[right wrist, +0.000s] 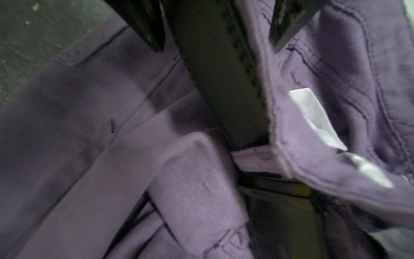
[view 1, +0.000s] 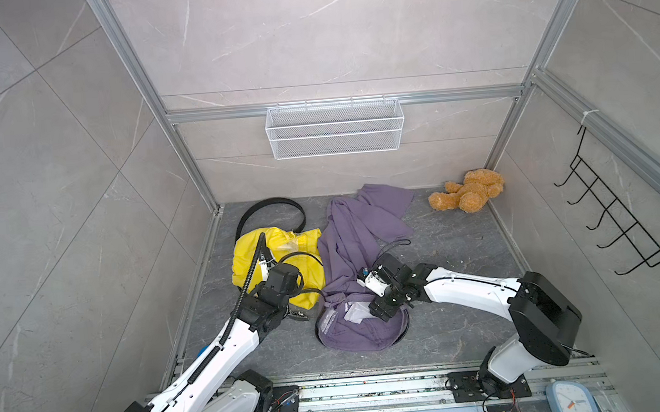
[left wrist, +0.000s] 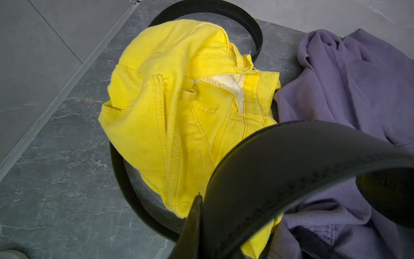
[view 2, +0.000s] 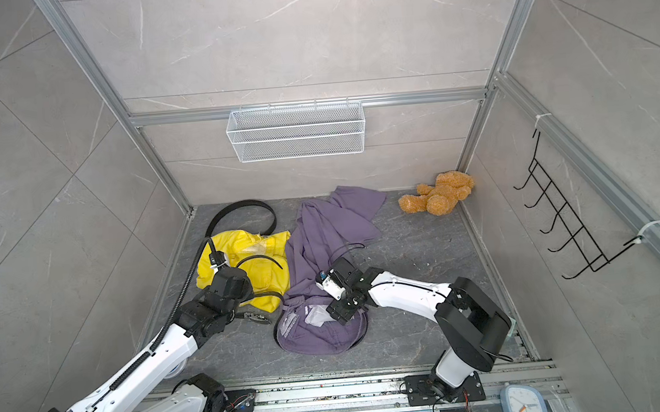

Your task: Remove the belt from the trousers

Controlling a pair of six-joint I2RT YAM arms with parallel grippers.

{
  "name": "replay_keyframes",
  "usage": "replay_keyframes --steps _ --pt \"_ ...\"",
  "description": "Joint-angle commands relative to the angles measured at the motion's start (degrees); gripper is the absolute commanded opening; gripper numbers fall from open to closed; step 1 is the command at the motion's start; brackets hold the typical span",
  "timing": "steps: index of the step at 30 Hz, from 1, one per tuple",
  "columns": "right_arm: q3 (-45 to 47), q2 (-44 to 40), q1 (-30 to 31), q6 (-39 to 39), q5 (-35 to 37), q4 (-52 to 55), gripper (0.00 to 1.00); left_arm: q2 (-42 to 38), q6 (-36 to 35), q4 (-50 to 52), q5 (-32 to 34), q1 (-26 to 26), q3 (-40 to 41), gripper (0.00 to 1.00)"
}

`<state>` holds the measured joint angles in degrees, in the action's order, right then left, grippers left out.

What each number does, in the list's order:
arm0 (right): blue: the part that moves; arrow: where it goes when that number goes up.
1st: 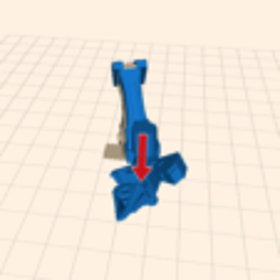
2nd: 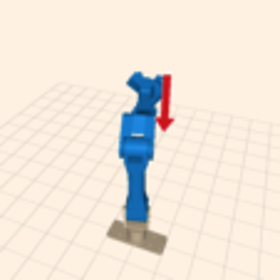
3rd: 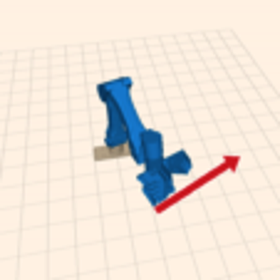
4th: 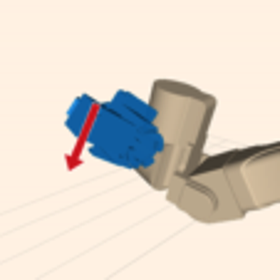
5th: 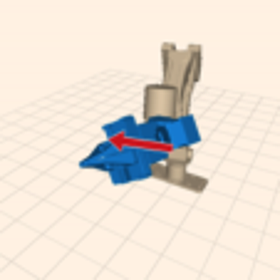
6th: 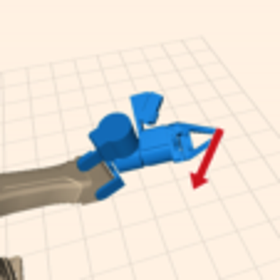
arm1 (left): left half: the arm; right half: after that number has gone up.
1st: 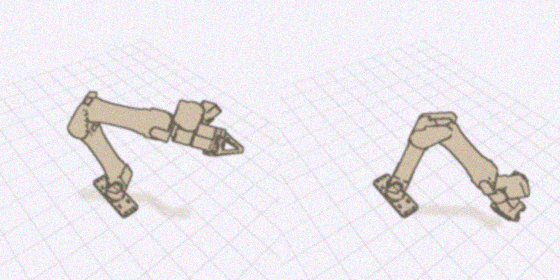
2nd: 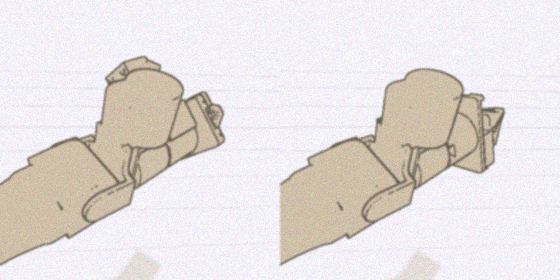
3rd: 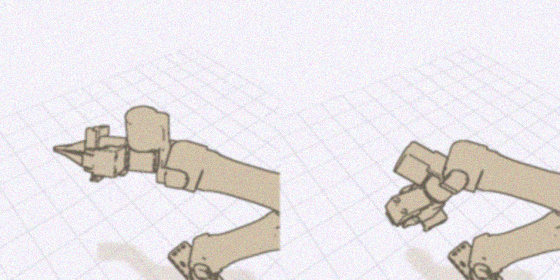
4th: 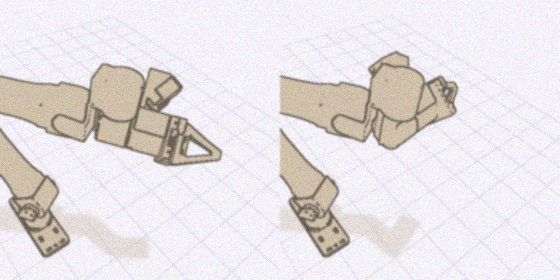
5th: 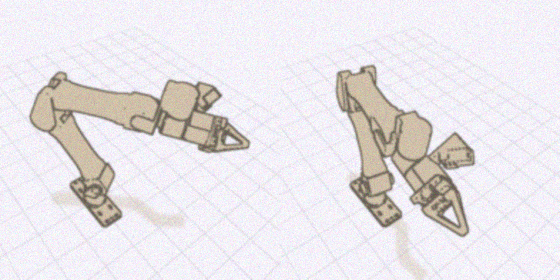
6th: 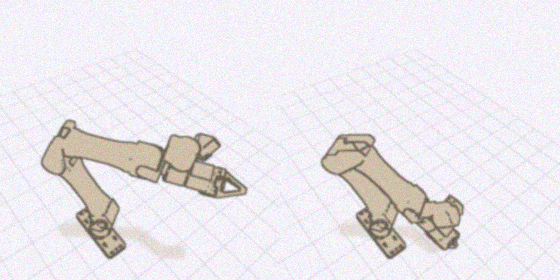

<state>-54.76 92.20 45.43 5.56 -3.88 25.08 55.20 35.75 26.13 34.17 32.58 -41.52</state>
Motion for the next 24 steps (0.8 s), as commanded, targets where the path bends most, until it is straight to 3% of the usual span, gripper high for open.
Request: replay_keyframes --steps 1,2,3,4,6,9,14,19,24 --pt "-1.54 2.15 0.08 2.46 4.86 -4.69 0.64 -0.67 2.00 3.17 1.94 -0.17 -0.10 0.14" --pt "-1.79 2.52 0.20 2.77 4.84 -5.34 0.57 -0.44 2.19 3.29 1.79 -0.16 -0.10 0.20" --pt "-1.76 2.56 0.20 3.23 4.94 -6.38 0.41 -0.31 2.43 3.46 1.69 -0.16 -0.14 0.30" --pt "-1.42 1.95 0.21 3.92 5.33 -7.55 0.18 -0.32 2.64 3.81 1.69 -0.15 -0.31 0.42" --pt "0.36 -1.02 0.61 5.62 8.60 -11.30 0.00 -0.90 2.73 4.39 1.77 -0.15 -0.90 0.56" --pt "2.63 -6.42 0.89 10.52 13.54 -16.47 0.00 -2.68 0.88 4.76 1.31 -0.17 -2.90 0.69" --pt "4.65 -14.32 1.03 21.64 19.11 -23.39 0.00 -3.50 -7.52 3.07 -2.02 -0.06 -10.12 0.76" --pt "3.76 -19.47 1.26 30.13 22.88 -26.11 0.00 -0.46 -19.42 -3.79 -17.69 -0.06 -16.54 0.77" --pt "-1.81 -20.17 1.27 28.16 22.95 -21.96 0.00 3.29 -25.24 -8.86 -31.30 3.76 -18.15 0.77"
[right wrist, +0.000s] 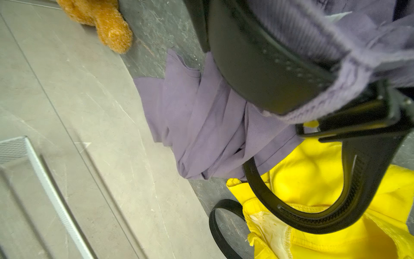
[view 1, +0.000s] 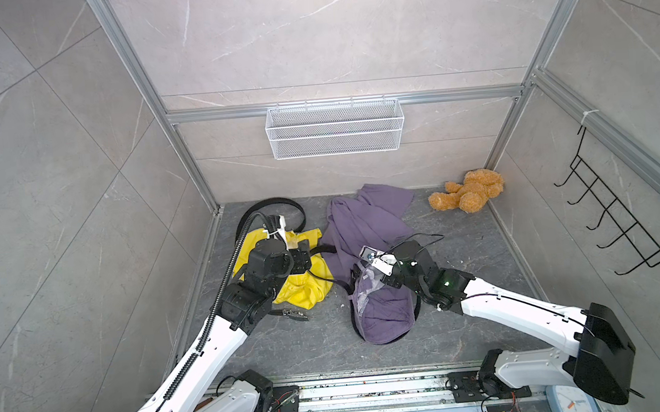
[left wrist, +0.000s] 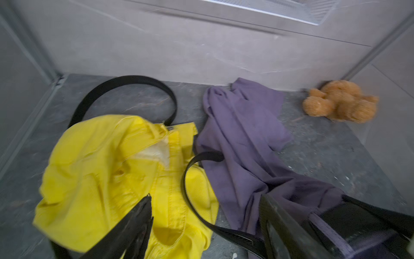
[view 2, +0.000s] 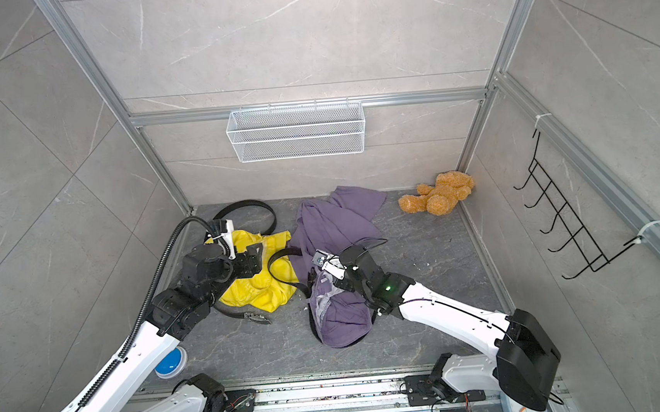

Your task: Remove the belt from the trousers

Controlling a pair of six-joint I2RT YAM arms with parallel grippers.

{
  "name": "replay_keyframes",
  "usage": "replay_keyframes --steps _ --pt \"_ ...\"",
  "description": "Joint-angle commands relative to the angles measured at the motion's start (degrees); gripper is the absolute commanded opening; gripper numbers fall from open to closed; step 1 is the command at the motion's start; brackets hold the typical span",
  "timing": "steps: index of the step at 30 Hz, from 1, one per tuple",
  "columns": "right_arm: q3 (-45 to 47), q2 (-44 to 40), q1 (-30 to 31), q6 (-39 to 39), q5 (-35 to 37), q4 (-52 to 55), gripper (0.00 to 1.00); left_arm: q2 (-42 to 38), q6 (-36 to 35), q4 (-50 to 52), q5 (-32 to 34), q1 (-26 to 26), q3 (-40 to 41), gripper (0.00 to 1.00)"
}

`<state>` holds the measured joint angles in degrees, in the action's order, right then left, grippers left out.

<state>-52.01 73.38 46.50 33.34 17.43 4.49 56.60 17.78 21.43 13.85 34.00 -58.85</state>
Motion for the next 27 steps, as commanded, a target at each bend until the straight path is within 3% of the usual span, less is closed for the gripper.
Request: replay_keyframes --steps 1,5,8,17,27 --pt "-5.81 -1.13 0.23 -0.73 1.36 -0.02 0.00 2.45 -8.28 -4.60 -11.46 3.92 -0.41 0.76" --pt "-9.27 -0.38 0.19 -4.04 0.07 3.91 0.00 3.53 -12.47 -6.73 -9.07 12.41 2.83 0.76" --pt "-9.83 -0.95 0.20 -4.85 -1.14 4.73 0.00 3.51 -12.77 -7.87 -6.27 15.55 4.79 0.76" --pt "-10.46 -2.43 0.26 -5.90 -3.67 6.74 0.00 3.25 -14.44 -8.97 -0.85 17.02 5.34 0.73" --pt "-11.33 -2.59 0.24 -6.75 -4.64 8.09 0.00 6.09 -14.24 -9.76 -1.82 17.50 5.00 0.71"
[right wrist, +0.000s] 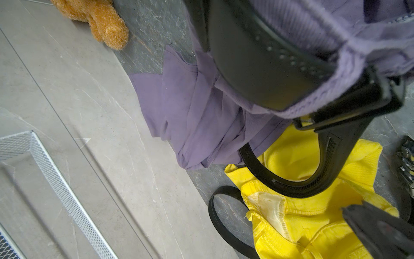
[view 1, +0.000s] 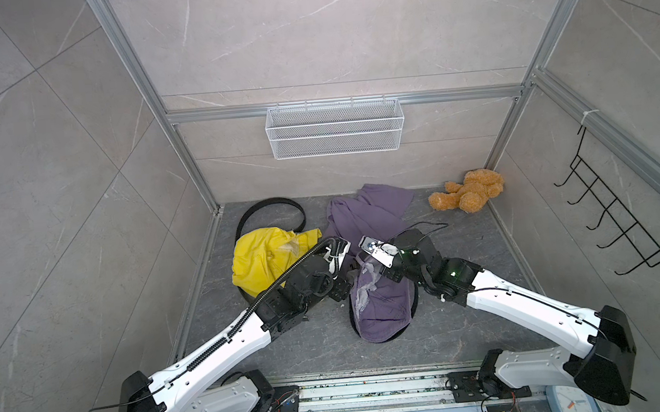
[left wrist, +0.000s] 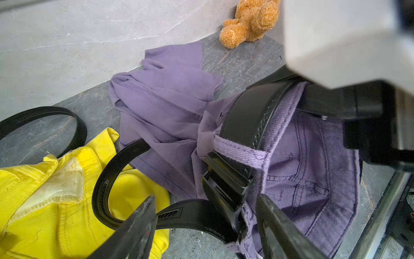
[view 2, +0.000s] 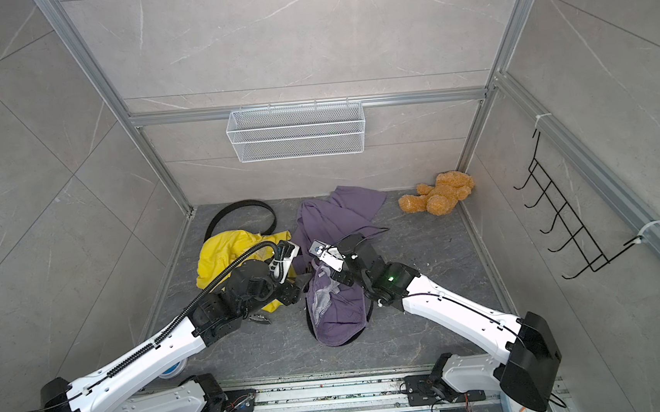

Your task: Remove the belt from the trousers

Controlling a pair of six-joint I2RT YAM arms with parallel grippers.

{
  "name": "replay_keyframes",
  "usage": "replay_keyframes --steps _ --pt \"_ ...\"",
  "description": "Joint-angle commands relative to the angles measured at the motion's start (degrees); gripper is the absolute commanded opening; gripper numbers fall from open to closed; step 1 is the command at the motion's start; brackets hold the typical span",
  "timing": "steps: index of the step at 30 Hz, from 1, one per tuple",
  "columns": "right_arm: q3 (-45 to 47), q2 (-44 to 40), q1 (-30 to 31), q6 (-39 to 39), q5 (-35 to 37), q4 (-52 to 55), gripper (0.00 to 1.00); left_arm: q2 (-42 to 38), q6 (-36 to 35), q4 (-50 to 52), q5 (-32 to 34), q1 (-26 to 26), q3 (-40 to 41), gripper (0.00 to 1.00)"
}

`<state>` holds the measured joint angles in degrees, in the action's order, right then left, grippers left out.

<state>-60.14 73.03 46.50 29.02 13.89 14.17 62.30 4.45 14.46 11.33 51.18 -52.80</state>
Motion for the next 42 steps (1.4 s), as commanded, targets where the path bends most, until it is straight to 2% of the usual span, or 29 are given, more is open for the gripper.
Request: replay_keyframes --steps 1,13,23,25,30,34,38,41,42 --pt "-3.23 -2.29 0.25 -2.43 -1.15 -1.53 0.00 0.53 -0.91 -3.09 1.02 0.33 -1.03 0.71" --pt "-4.64 -3.25 0.27 -3.69 -2.59 -0.29 0.00 4.08 0.33 -5.28 2.91 0.41 -1.26 0.70" --pt "-5.34 -3.95 0.29 -5.19 -5.29 1.47 0.00 4.09 0.85 -9.77 9.00 0.76 0.94 0.59" --pt "-5.15 -3.82 0.48 -5.51 -5.80 1.65 0.00 4.12 0.36 -10.89 9.29 0.81 1.03 0.54" --pt "-4.83 -3.34 0.70 -6.05 -7.11 1.65 0.00 5.58 -1.12 -12.79 9.17 0.77 0.32 0.27" --pt "-5.01 -3.18 0.67 -5.83 -7.04 2.16 0.00 5.80 -2.01 -14.57 9.30 0.83 0.59 0.11" --pt "-4.99 -3.23 0.70 -5.74 -6.74 3.02 0.00 5.15 -2.67 -15.24 9.06 0.76 0.78 0.01" --pt "-4.83 -2.89 0.77 -6.04 -5.65 3.32 0.00 4.27 -3.07 -14.79 9.14 0.75 0.95 0.00" --pt "-4.81 -2.71 0.75 -6.11 -5.34 3.32 0.04 3.94 -3.16 -14.59 9.22 0.74 1.03 0.00"
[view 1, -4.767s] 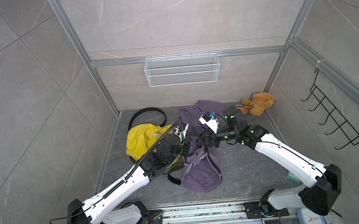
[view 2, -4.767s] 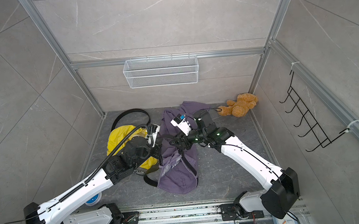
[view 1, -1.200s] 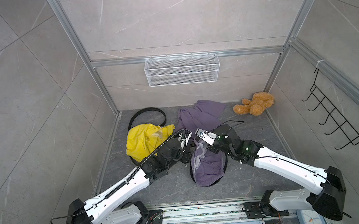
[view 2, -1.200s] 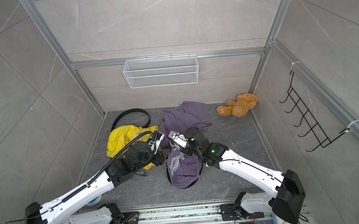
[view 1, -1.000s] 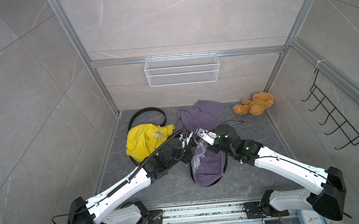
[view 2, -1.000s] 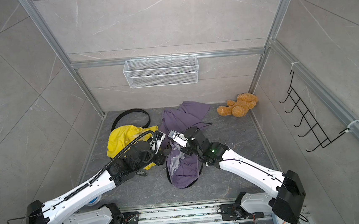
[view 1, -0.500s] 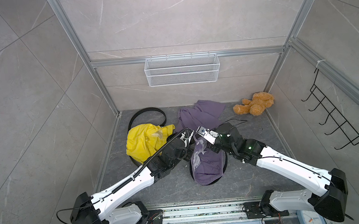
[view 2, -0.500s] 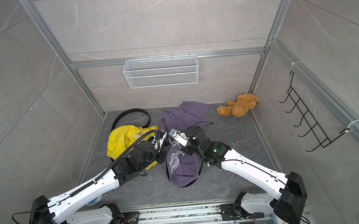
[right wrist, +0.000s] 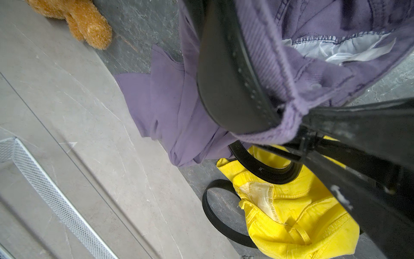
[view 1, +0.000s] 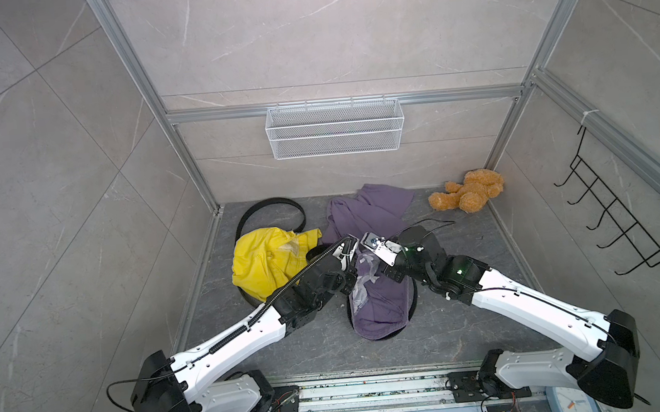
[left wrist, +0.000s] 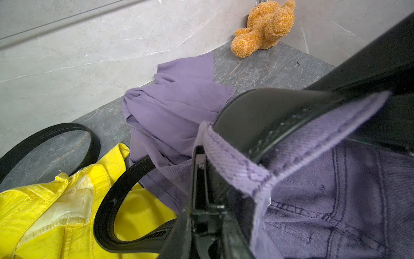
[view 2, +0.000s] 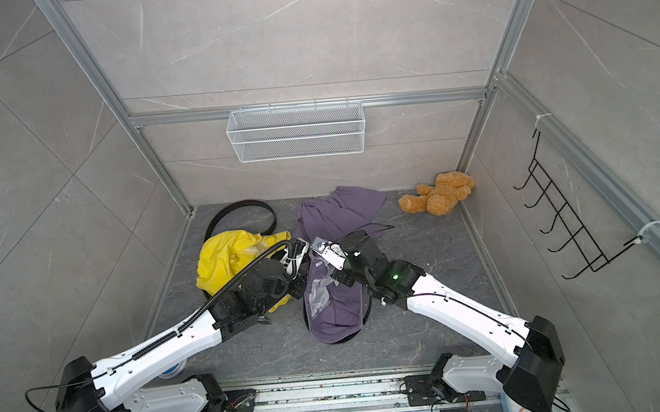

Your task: Remove the belt from the trousers

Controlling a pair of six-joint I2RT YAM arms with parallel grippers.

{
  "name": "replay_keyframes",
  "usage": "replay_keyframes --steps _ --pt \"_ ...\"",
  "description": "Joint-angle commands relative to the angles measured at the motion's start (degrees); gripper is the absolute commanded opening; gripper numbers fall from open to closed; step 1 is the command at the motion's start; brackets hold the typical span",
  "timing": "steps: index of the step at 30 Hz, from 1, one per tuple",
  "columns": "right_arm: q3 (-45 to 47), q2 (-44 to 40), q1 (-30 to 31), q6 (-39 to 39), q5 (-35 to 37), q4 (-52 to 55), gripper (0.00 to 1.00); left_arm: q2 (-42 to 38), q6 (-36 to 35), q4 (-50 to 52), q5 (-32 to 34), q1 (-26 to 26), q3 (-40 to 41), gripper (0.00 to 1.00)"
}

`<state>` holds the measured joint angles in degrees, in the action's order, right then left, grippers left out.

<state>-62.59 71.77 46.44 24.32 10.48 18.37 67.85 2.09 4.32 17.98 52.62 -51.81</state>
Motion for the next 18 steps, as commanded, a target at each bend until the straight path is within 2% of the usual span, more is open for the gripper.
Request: replay_keyframes --steps 1,3,4,5,6,7,10,14,16,18 --pt "-2.34 -1.13 0.76 -1.68 -1.59 -0.88 0.14 -2.10 -0.88 -4.03 2.82 -0.70 -0.03 0.00" --pt "-2.15 -0.15 0.79 -2.47 -0.81 -1.09 0.40 -3.38 -0.99 -3.31 2.94 -0.67 -0.30 0.00" --pt "-1.93 0.52 0.75 -2.97 -0.59 -1.51 0.48 -4.09 -1.12 -3.22 2.94 -0.67 -0.38 0.00" --pt "-1.51 1.22 0.79 -3.65 -0.22 -2.47 0.63 -5.03 -1.29 -3.22 3.03 -0.67 -0.48 0.00" --pt "-0.90 2.03 0.81 -4.41 -0.18 -3.73 0.73 -6.06 -1.54 -3.22 2.98 -0.59 -0.59 0.00" --pt "-0.19 2.79 0.80 -5.09 -0.11 -5.08 0.78 -6.71 -1.70 -3.18 2.94 -0.59 -0.80 0.00" --pt "1.39 6.28 0.69 -7.39 1.04 -9.74 0.84 -9.01 -2.37 -3.48 2.85 -0.41 -1.20 0.00" --pt "0.90 11.19 0.27 -10.90 12.54 -11.65 0.84 -10.45 -2.80 -1.80 4.64 -0.41 -2.12 0.00" --pt "0.45 11.66 -1.18 -13.23 17.16 -10.41 0.83 -11.13 -3.19 0.00 7.72 -0.41 -2.19 0.00" --pt "0.91 10.26 -3.23 -14.93 18.75 -9.19 0.82 -11.51 -3.78 2.19 13.79 -0.61 -2.08 0.00"
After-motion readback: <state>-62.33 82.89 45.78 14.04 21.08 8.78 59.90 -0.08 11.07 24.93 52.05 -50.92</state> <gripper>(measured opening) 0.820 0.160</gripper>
